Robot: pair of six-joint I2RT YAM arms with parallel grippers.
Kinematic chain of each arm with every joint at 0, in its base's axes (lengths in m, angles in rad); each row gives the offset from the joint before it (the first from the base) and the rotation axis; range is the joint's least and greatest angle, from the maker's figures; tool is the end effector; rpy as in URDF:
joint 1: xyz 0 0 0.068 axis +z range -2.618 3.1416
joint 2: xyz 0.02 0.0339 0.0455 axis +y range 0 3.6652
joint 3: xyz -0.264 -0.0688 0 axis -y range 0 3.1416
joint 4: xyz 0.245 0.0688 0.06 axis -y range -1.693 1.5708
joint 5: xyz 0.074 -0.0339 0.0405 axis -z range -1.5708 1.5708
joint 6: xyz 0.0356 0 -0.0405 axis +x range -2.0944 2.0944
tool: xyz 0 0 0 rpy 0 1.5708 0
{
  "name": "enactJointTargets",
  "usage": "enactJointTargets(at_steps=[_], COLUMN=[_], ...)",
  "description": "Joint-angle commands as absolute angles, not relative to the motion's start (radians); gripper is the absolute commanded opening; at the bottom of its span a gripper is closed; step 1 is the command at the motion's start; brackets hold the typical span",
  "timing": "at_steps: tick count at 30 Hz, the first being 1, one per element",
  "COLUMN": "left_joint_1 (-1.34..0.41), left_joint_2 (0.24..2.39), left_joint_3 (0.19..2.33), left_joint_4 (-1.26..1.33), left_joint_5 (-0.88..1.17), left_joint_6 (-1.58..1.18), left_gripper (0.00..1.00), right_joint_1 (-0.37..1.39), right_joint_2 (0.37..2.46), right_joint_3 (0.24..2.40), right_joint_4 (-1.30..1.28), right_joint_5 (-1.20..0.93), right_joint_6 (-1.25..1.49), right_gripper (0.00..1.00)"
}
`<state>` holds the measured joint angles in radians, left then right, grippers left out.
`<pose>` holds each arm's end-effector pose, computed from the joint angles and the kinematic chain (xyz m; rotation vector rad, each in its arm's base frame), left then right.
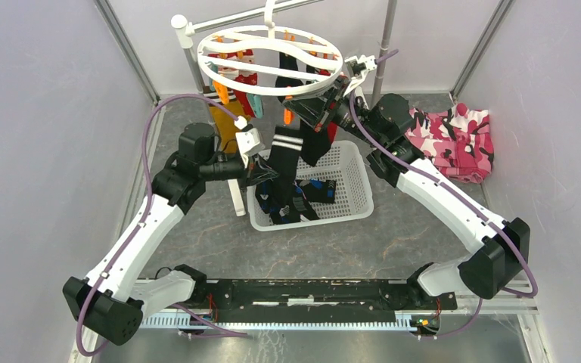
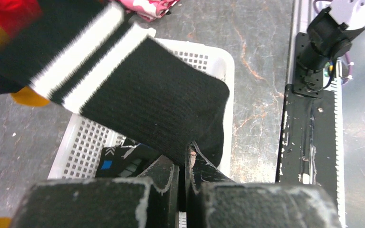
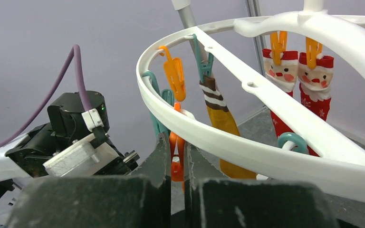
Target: Remove the socks clipped to the hanger
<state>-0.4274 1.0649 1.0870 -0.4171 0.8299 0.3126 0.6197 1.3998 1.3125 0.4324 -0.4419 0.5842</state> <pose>0.1949 -0.1177 0.3721 1.1765 1.5298 -0.8852 0.2552 0.2007 0.4480 -0.4411 1.3007 1.2958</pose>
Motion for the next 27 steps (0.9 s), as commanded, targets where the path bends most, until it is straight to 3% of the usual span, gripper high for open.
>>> enactJointTargets(at_steps=[1,3,4,5,6,7,9,11,13,16,21,27], left_joint_1=[-0.425,-0.425,-0.425,-0.425,-0.425,-0.425,-0.425,-0.425,-0.425,-0.426,-0.424,-0.424], left_joint_2=[1.065,1.072,1.078,1.086,1.093,1.098,1.102,1.097,1.091,1.088,1.088,1.095], left_joint_3=[1.068,1.052,1.045,1.041,1.041,1.044,1.048,1.047,1.045,1.053,1.068,1.093], left_joint_4=[-0.382,-0.37,-0.363,-0.36,-0.359,-0.355,-0.338,-0.301,-0.274,-0.266,-0.253,-0.246], left_joint_5=[0.769,0.75,0.732,0.721,0.706,0.686,0.646,0.616,0.6,0.603,0.606,0.593], left_joint_6=[0.327,0.332,0.335,0.34,0.343,0.339,0.323,0.297,0.278,0.266,0.26,0.252], left_gripper=[0.02,0.06,0.16,0.35,0.48,0.54,0.65,0.86,0.99,1.0,1.0,1.0], right_joint_1=[0.624,0.623,0.624,0.625,0.625,0.625,0.624,0.624,0.62,0.587,0.443,0.354], right_joint_2=[1.395,1.396,1.397,1.398,1.4,1.399,1.386,1.353,1.302,1.227,1.133,1.255], right_joint_3=[1.338,1.334,1.331,1.33,1.33,1.33,1.317,1.278,1.22,1.125,0.984,1.052], right_joint_4=[0.474,0.472,0.47,0.466,0.455,0.442,0.392,0.346,0.298,0.244,0.189,0.227], right_joint_5=[-0.432,-0.435,-0.437,-0.44,-0.447,-0.45,-0.45,-0.439,-0.409,-0.383,-0.339,-0.422], right_joint_6=[0.595,0.596,0.596,0.597,0.593,0.586,0.557,0.51,0.458,0.405,0.315,0.229], right_gripper=[0.0,0.0,0.0,0.02,0.08,0.18,0.54,0.7,0.79,0.87,0.91,0.91])
